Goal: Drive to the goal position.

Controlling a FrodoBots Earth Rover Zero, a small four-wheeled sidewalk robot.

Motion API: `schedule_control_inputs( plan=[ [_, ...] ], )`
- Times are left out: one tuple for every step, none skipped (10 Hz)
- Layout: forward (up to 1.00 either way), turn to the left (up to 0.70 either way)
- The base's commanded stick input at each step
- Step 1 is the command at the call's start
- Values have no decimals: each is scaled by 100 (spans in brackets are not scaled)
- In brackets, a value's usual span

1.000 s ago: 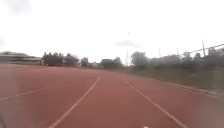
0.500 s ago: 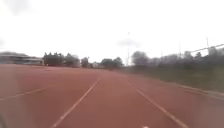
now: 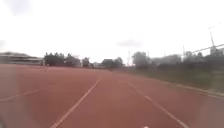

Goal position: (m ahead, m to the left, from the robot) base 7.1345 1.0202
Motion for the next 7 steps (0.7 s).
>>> schedule_control_inputs(
  plan=[
    [70,0],
    [70,0],
    [70,0],
    [70,0],
    [70,0],
    [70,0],
    [70,0]
  ],
)
